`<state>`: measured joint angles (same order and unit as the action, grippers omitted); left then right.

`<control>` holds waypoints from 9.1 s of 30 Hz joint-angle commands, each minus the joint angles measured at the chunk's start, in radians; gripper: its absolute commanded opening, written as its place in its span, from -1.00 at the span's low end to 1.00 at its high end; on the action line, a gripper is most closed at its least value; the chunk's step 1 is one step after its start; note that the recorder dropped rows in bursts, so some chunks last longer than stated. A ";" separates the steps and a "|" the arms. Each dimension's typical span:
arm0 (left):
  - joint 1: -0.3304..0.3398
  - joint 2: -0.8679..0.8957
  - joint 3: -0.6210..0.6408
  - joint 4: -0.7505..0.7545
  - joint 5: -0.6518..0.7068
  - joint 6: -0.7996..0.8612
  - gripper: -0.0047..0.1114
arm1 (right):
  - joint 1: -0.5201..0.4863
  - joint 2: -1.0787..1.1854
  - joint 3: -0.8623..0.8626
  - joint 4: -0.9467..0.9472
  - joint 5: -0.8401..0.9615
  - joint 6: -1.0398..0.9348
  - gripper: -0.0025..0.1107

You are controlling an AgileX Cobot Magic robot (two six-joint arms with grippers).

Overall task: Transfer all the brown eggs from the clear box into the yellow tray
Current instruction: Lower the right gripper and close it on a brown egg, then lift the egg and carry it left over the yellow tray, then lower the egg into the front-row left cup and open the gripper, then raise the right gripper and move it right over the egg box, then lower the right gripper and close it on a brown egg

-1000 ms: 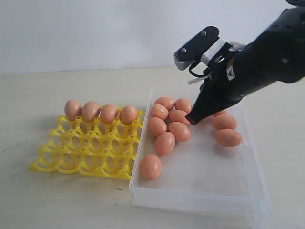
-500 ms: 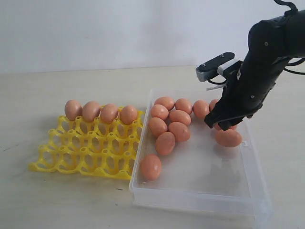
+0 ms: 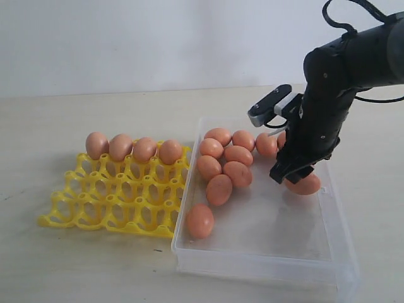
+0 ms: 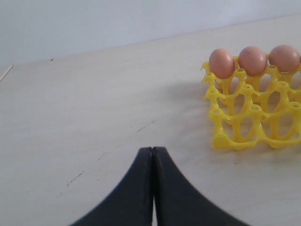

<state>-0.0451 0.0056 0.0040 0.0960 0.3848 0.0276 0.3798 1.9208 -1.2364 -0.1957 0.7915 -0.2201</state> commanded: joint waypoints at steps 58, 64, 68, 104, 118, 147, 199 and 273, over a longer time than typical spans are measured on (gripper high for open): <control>-0.005 -0.006 -0.004 -0.001 -0.006 -0.005 -0.92 | 0.083 0.073 -0.007 0.022 -0.175 -0.083 -0.96; -0.005 -0.006 -0.004 -0.001 -0.006 -0.005 -0.92 | 0.131 -0.013 -0.007 0.221 -0.307 -0.099 -0.96; -0.005 -0.006 -0.004 -0.001 -0.006 -0.005 -0.92 | 0.175 -0.077 -0.007 0.252 -0.362 -0.099 -0.96; -0.005 -0.006 -0.004 -0.001 -0.006 -0.005 -0.92 | 0.469 0.331 -0.209 -0.094 -1.301 0.586 -0.96; -0.005 -0.006 -0.004 -0.001 -0.006 -0.005 -0.92 | 0.469 0.474 -0.386 -0.252 -1.280 0.695 -0.96; -0.005 -0.006 -0.004 -0.001 -0.006 -0.005 -0.92 | 0.458 0.506 -0.388 -0.110 -1.232 0.514 -0.96; -0.005 -0.006 -0.004 -0.001 -0.006 -0.005 -0.92 | 0.446 -0.080 -0.348 0.099 -0.193 0.186 -0.96; -0.005 -0.006 -0.004 -0.001 -0.006 -0.005 -0.92 | 0.179 0.289 -0.306 0.178 0.041 -0.180 -0.48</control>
<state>-0.0451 0.0056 0.0040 0.0960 0.3848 0.0276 0.5576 2.1987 -1.5403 -0.0274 0.8220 -0.3945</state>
